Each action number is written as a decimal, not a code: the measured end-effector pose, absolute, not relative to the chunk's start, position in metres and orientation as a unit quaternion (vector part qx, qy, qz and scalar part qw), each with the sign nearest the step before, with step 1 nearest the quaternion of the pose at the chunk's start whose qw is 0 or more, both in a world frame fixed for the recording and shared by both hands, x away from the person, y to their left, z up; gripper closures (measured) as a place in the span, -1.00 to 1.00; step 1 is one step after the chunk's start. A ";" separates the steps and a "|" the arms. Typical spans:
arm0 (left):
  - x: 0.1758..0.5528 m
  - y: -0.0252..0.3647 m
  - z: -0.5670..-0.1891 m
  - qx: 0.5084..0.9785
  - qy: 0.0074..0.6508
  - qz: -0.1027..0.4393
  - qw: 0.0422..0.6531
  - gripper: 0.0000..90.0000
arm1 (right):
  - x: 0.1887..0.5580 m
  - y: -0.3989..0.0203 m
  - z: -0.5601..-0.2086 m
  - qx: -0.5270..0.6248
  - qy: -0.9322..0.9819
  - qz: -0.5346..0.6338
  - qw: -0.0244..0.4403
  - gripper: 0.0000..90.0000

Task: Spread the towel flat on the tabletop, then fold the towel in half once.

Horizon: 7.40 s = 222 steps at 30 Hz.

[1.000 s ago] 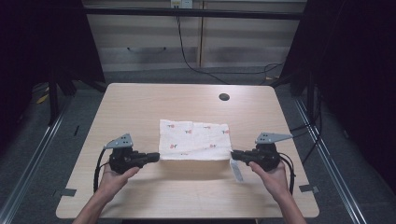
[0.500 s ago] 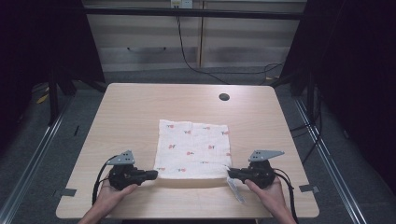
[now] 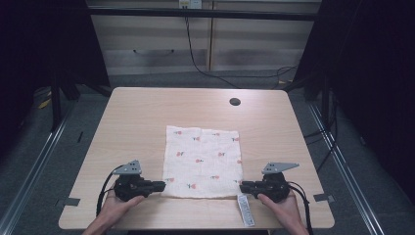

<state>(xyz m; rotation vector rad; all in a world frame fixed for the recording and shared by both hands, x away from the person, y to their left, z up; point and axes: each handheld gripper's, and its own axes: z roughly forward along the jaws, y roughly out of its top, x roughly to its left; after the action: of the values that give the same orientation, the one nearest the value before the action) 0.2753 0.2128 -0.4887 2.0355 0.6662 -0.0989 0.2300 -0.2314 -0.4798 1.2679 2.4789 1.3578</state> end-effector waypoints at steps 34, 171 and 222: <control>0.344 0.213 -0.470 0.799 0.358 0.018 0.482 0.04 | 0.300 -0.222 -0.463 0.409 0.802 0.429 0.072 0.15; 0.432 0.180 -0.505 0.841 0.369 0.094 0.385 0.56 | 0.385 -0.223 -0.508 0.435 0.809 0.387 0.084 0.96; 0.429 0.212 -0.450 0.762 0.369 0.033 0.531 0.96 | 0.394 -0.241 -0.443 0.422 0.760 0.486 0.091 0.96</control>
<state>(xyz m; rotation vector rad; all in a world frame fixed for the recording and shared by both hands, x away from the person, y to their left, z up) 0.4292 0.2115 -0.4497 1.8190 0.8793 0.0796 0.3938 -0.2406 -0.4435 1.2548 2.2580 1.4456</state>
